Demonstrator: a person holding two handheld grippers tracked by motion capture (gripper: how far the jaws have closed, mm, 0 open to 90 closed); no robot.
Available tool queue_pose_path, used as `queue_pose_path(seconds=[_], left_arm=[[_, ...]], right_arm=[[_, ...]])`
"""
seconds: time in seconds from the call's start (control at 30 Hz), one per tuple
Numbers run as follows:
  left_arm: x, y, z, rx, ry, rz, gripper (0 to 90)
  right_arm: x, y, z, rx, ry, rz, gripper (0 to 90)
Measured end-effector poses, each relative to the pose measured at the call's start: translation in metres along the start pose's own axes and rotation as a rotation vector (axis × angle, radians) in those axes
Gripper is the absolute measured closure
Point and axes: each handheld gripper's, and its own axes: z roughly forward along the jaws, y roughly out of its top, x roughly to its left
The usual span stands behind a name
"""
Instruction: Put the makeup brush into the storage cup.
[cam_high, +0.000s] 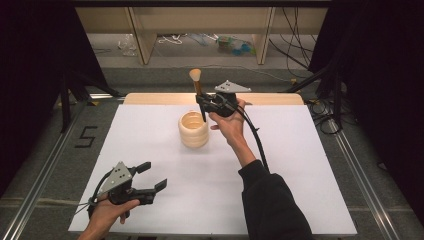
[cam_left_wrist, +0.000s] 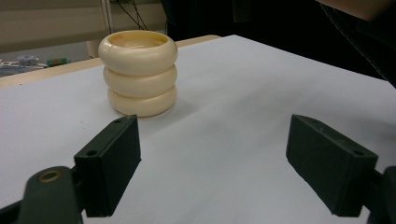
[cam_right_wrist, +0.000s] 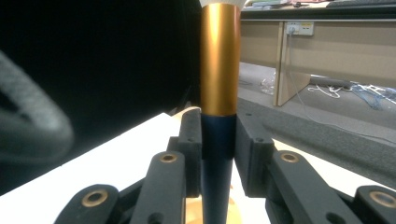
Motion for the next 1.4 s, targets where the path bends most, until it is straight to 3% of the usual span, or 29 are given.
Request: queue_pose_path(seconds=[0.07,0.1,0.13,0.17,0.2,0.47,0.83,1.2,1.4], left_arm=[[0.000,0.000,0.000,-0.003,-0.008,0.002,17.7],[-0.006,-0.001,0.001,-0.002,-0.039,-0.086,17.7],[-0.014,-0.003,0.001,-0.005,-0.041,-0.199,17.7],[-0.015,-0.003,0.001,-0.005,-0.042,-0.204,17.7],[-0.001,0.000,0.000,-0.005,-0.010,-0.006,17.7],[-0.001,0.000,0.000,-0.006,-0.010,-0.006,17.7],[0.000,0.000,0.001,-0.017,-0.018,-0.002,17.7],[-0.001,0.001,0.000,-0.005,-0.011,-0.006,17.7],[-0.001,0.001,0.000,-0.005,-0.011,-0.006,17.7]], right_arm=[[0.002,0.003,0.002,-0.002,0.009,0.003,74.5],[0.004,0.005,0.003,-0.008,0.010,0.000,74.5],[0.006,0.007,0.004,0.000,0.014,0.008,74.5],[0.007,0.008,0.006,-0.011,0.019,0.010,74.6],[0.007,0.007,0.008,-0.015,0.019,0.017,74.5],[0.008,-0.001,0.018,0.002,0.017,0.036,74.5],[0.007,-0.008,0.023,0.009,0.009,0.018,74.5],[0.009,-0.015,0.028,0.022,0.016,0.040,74.5],[0.008,-0.017,0.030,0.018,0.006,0.028,74.5]])
